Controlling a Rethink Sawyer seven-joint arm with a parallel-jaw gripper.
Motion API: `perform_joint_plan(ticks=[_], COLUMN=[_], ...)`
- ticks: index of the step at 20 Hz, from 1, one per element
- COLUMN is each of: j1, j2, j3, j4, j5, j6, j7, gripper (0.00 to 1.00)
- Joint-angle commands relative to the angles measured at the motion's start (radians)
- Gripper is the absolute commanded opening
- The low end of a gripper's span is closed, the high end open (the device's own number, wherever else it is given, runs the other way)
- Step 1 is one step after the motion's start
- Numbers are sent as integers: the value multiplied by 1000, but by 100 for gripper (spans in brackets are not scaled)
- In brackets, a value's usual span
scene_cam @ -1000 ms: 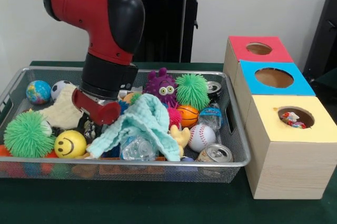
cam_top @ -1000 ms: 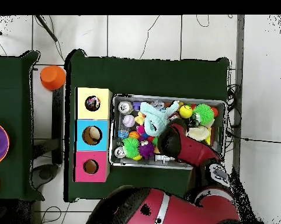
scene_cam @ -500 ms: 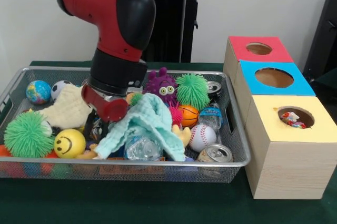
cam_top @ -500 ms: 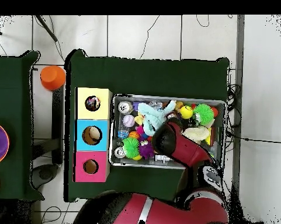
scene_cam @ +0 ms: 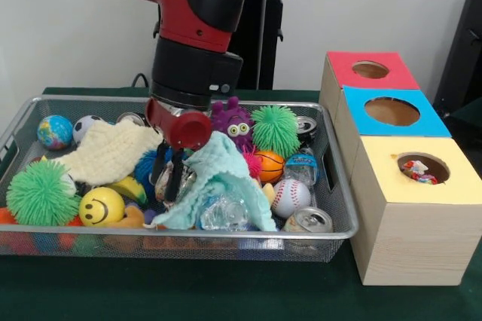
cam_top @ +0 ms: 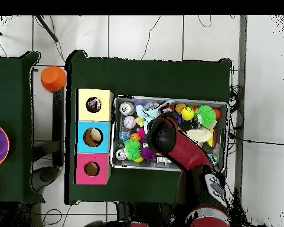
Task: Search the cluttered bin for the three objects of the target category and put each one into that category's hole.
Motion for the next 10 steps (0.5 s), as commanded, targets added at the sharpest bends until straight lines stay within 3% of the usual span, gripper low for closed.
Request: perform_joint_plan(ticks=[1, 10], j1=[-44, -8], j2=[45, 71], j3=[231, 180], j4=[59, 40], j5=[114, 159], j6=[-9, -9], j7=[333, 320], gripper=[100, 100])
